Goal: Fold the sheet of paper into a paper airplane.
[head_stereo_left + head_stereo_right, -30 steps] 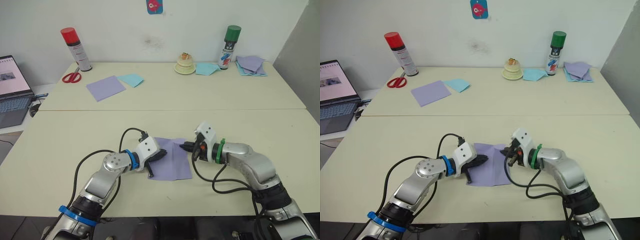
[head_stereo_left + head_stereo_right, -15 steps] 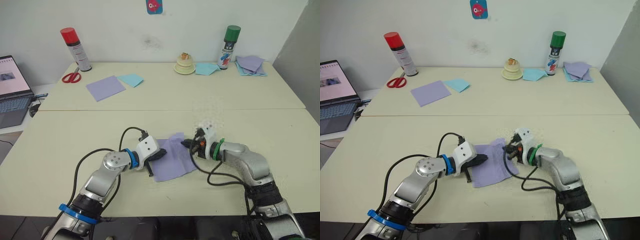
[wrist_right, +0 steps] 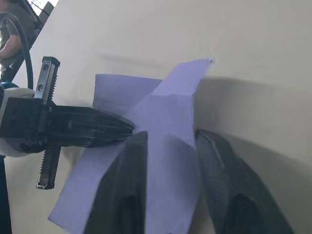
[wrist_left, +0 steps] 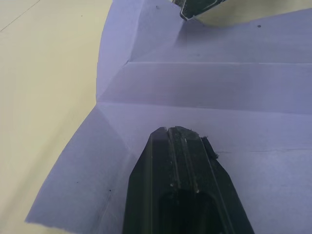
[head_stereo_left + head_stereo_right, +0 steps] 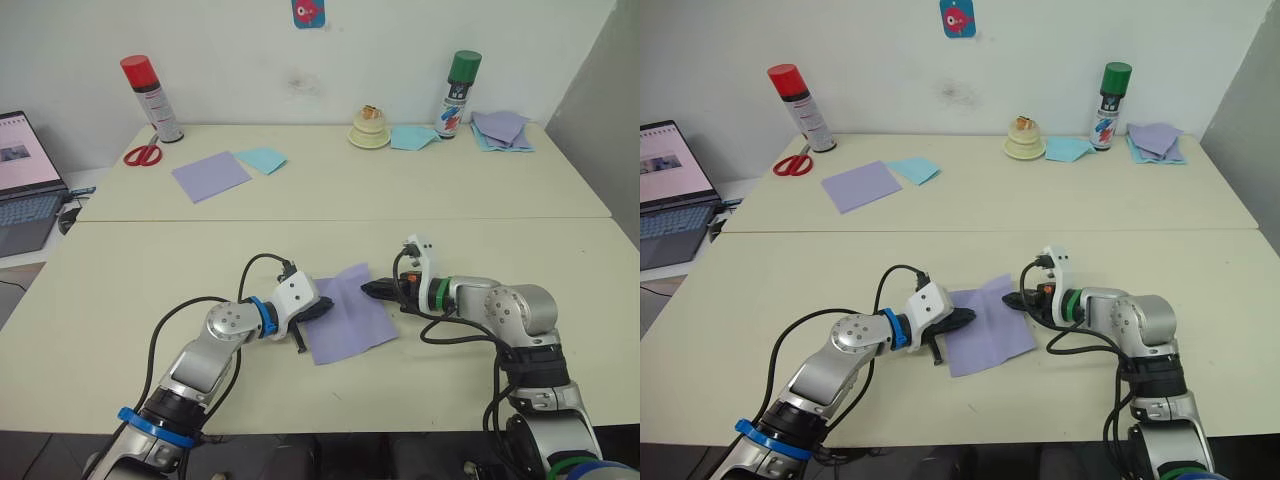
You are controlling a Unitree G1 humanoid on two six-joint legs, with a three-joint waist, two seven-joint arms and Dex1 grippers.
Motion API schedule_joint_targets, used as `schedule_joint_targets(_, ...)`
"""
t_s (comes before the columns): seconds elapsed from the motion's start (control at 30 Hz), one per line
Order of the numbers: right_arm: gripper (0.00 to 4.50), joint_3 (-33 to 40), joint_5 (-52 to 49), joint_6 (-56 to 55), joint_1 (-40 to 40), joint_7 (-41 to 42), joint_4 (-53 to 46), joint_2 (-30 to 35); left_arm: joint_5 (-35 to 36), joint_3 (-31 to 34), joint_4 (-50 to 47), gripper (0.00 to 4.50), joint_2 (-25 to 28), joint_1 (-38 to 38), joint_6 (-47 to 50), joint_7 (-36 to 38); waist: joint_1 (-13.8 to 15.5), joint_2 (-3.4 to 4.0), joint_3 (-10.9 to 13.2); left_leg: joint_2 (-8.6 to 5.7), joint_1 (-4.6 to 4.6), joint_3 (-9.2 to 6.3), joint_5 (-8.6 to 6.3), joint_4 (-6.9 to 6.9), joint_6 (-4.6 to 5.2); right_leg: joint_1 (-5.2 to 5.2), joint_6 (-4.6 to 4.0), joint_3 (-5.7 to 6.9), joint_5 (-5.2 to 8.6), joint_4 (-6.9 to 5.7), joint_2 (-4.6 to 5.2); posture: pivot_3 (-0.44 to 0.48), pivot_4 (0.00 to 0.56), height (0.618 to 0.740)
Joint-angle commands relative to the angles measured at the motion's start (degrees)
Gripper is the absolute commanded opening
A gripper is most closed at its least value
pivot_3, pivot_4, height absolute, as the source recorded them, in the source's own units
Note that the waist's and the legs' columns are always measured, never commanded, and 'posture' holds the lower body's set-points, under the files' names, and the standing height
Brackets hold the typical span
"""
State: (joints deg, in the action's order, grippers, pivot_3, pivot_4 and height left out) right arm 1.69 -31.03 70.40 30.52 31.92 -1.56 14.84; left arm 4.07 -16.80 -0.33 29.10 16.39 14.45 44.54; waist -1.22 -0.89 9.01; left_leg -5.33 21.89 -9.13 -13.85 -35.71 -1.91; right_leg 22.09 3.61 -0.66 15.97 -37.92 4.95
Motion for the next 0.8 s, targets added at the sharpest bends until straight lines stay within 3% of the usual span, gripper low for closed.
schedule_joint_targets(0.03,2.31,2.64,-1.73,-0.12,2.26,-0.8,2.24,-1.28,-2.53,-0.42,3.58,0.0,1.15,-1.64,1.49,-0.39,-0.21,0.0,0.0,0.0,0.0,0.0,0.0,0.0,0.0,0.0,0.0,0.0,0.0,0.0,0.0,0.0,0.15,0.74)
schedule_joint_targets(0.47,2.31,3.35,-0.35,-5.84,9.09,-0.2,16.14,-3.96,-2.65,-0.37,3.54,0.0,1.6,-1.49,1.5,-0.07,-0.41,0.02,0.01,-0.02,-0.01,0.02,0.0,0.0,0.0,0.03,-0.01,0.0,-0.01,-0.04,-0.06,0.0,0.15,0.74)
schedule_joint_targets(0.53,1.96,2.58,0.05,-6.16,8.74,0.21,15.98,-3.71,-2.67,-0.3,3.38,0.0,1.79,-1.78,1.49,-0.11,-0.46,0.03,0.01,-0.02,-0.01,0.03,0.0,0.0,0.0,0.04,-0.01,-0.02,-0.01,-0.05,-0.06,0.0,0.15,0.74)
schedule_joint_targets(0.73,0.03,0.93,0.48,-8.29,8.3,1.89,15.05,-2.84,-2.77,-0.34,3.28,0.0,1.9,-1.92,1.56,-0.41,-0.47,0.04,0.01,0.0,-0.02,0.03,0.0,0.0,0.0,0.04,-0.02,-0.02,-0.01,-0.07,-0.05,0.0,0.15,0.74)
schedule_joint_targets(0.8,0.03,0.12,0.99,-9.21,8.11,2.17,14.6,-2.27,-2.8,-0.29,3.38,0.0,1.9,-1.9,1.47,-0.49,-0.47,0.04,0.01,0.01,-0.02,0.03,0.0,0.0,0.0,0.04,-0.01,-0.02,-0.01,-0.07,-0.05,0.0,0.15,0.74)
